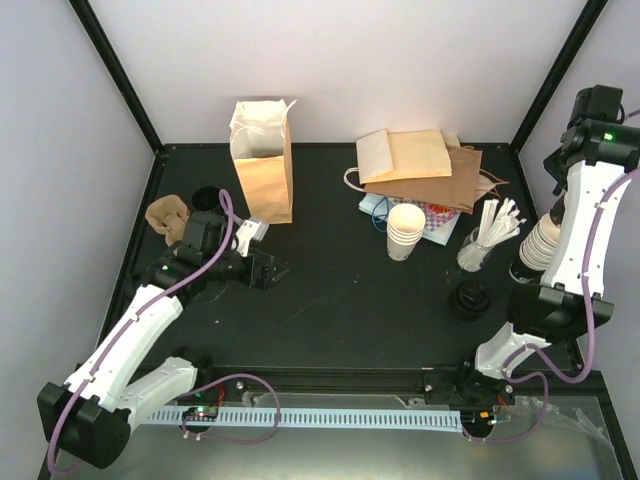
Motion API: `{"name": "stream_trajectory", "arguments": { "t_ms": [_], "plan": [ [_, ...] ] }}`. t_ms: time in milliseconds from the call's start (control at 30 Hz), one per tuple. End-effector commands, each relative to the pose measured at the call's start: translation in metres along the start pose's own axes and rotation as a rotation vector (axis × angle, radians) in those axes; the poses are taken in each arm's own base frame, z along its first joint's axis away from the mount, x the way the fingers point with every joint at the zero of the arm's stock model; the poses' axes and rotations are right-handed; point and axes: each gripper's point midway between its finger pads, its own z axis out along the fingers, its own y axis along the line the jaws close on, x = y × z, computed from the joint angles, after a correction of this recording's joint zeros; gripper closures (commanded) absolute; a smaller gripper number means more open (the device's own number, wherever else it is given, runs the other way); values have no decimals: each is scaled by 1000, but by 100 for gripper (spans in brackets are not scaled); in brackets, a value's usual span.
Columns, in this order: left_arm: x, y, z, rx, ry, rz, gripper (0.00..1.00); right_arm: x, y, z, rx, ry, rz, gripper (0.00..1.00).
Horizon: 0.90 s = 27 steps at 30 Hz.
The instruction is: Pack the takeout coffee
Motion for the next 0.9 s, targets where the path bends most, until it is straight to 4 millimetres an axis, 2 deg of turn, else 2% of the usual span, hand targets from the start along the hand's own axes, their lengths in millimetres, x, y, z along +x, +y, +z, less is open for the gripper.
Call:
{"name": "stream_trajectory", "arguments": {
  "t_ms": [0,67,200,300,400,433,533,633,700,767,867],
  "plan": [
    [-11,-10,-6,12,-23,37,1,-11,6,-59,-125,-109,-45,99],
    [-11,-10,-7,11,-23,37,1,-12,24,-91,-255,-155,-103,99],
    [-11,-8,-8,2,-26,40,1,2,67,-172,-601,-296,-254,99],
    [-9,-5,-7,-10,-21,35,1,41,98,-226,-983,-333,-400,99],
    [-9,-3,-6,-21,-17,32,1,94,109,-268,-1282,-280,-530,99],
    [-9,-3,-6,-24,-20,33,1,114,112,-274,-1340,-246,-573,99],
    [-10,-1,-6,-35,-28,32,1,177,121,-273,-1414,-134,-724,99],
    [-13,1,-7,-51,-40,33,1,248,127,-245,-1374,-23,-905,99],
    [-14,3,-9,-68,-51,35,1,289,129,-225,-1284,7,-1026,99],
    [-15,6,-11,-91,-64,34,1,321,128,-206,-1177,21,-1134,99],
    [-15,12,-12,-123,-77,29,1,357,128,-185,-1044,16,-1257,99]
  ]
}}
